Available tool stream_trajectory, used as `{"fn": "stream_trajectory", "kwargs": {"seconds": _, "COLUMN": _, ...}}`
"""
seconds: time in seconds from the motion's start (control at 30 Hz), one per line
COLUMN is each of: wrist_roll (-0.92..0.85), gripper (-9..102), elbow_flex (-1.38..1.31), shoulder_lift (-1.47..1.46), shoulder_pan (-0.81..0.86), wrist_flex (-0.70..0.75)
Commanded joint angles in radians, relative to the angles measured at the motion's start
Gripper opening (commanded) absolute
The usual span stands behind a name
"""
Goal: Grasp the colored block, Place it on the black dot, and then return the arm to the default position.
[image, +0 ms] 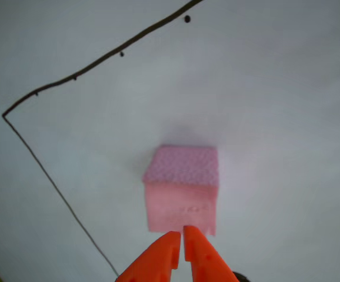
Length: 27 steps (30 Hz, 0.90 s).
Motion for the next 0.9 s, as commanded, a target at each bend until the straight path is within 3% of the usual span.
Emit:
{"fn": "stream_trajectory", "kwargs": {"seconds": 0.0, "wrist_roll": -0.009, "gripper": 0, "elbow_flex": -0.086, "shoulder_lift": 0.003, "shoulder_pan": 0.011, "wrist_flex": 0.009}}
{"fn": "stream_trajectory", "kwargs": {"seconds": 0.33, "wrist_roll": -0.017, "gripper": 0, "elbow_flex": -0.092, "shoulder_lift": 0.012, "shoulder_pan": -0.008, "wrist_flex": 0.066}}
{"fn": "stream_trajectory", "kwargs": {"seconds": 0.67, "wrist_roll": -0.020, "gripper": 14, "elbow_flex": -0.092, "shoulder_lift": 0.014, "shoulder_pan": -0.006, "wrist_flex": 0.089}}
{"fn": "stream_trajectory", "kwargs": {"seconds": 0.87, "wrist_roll": -0.037, "gripper": 17, "elbow_flex": -0.092, "shoulder_lift": -0.003, "shoulder_pan": -0.006, "wrist_flex": 0.124}}
